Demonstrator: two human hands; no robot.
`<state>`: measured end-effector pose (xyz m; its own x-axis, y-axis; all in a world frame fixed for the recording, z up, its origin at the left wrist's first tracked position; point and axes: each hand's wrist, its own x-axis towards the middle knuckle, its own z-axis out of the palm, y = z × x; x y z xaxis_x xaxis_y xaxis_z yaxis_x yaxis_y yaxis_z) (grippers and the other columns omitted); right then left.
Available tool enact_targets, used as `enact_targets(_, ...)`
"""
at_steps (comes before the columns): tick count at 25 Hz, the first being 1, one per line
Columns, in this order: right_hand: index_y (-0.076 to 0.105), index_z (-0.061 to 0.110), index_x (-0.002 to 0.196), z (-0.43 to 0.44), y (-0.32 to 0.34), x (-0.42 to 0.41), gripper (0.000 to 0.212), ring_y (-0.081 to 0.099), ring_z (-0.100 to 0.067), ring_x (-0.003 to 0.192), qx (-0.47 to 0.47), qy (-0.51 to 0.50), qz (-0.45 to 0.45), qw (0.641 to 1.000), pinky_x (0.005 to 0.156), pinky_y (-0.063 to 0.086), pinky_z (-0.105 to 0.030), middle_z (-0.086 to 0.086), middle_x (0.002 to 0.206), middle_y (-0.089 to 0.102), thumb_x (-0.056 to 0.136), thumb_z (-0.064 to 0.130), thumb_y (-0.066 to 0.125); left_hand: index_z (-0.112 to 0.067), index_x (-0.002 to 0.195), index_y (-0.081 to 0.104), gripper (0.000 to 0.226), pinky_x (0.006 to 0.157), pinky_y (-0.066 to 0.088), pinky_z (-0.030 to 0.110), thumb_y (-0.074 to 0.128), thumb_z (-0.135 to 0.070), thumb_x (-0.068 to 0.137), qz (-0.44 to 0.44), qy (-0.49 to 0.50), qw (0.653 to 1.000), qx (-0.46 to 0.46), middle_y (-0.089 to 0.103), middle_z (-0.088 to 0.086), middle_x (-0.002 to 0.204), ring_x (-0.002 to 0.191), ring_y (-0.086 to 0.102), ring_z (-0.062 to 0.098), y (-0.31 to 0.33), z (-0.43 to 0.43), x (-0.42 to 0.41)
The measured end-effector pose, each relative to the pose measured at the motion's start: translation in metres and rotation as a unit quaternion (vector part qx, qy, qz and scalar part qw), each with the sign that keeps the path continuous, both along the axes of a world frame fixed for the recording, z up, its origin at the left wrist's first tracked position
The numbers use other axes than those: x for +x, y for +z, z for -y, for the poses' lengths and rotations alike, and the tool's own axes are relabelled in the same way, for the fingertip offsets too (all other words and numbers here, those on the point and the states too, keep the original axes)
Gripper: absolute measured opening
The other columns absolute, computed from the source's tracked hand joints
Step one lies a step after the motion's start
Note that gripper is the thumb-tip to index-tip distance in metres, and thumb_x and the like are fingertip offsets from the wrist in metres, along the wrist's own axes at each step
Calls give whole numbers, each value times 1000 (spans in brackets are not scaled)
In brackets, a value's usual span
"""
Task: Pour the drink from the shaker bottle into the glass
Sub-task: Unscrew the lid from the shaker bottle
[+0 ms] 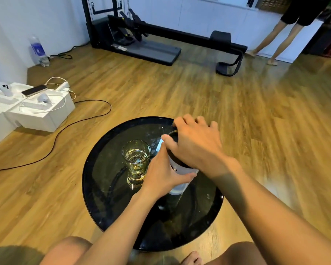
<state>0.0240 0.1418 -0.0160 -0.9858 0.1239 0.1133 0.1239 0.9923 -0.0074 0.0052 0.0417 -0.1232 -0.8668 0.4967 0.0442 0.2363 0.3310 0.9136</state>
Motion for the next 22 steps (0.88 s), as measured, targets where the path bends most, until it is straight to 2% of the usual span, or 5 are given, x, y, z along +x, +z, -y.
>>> enact_targets(7, 47, 20, 136, 3, 7, -9, 78, 34, -30, 132, -32, -87, 102, 990, 100, 26, -59, -2, 140, 47, 82, 75, 39, -23, 134, 44, 91, 89, 54, 37, 89, -43, 59, 3, 1, 1000, -4, 64, -11, 112, 108, 62, 12, -2, 0, -2)
enact_targets(11, 50, 36, 134, -9, 29, -12, 67, 32, -20, 135, -56, 53, 149, 986, 101, 27, -52, 13, 146, 41, 73, 60, 62, -20, 127, 51, 88, 90, 54, 33, 81, -57, 53, -3, 3, 1000, -10, 63, -11, 110, 106, 61, 9, -2, 0, 0)
enact_targets(15, 38, 18, 141, 9, 18, -14, 84, 23, -35, 136, -91, -139, 128, 978, 101, 31, -58, -7, 146, 31, 79, 71, 53, -25, 128, 44, 84, 84, 52, 31, 88, -43, 58, 1, -2, 1000, 2, 64, -10, 113, 105, 61, 10, -2, 1, -2)
enact_targets(19, 35, 24, 144, -5, 27, -16, 83, 18, -29, 140, -101, -11, 163, 981, 106, 31, -52, -3, 152, 27, 74, 55, 67, -19, 127, 51, 89, 91, 51, 31, 79, -56, 51, 7, -1, 1000, -7, 60, -13, 111, 98, 50, -4, 0, 1, -1)
enact_targets(22, 30, 17, 140, 0, 24, -15, 92, 33, -37, 133, -125, -134, 126, 975, 99, 38, -53, -12, 143, 31, 72, 68, 64, -27, 125, 46, 80, 85, 52, 28, 89, -43, 58, 2, 1, 1000, -6, 63, -17, 111, 102, 59, 3, 0, 1, -2)
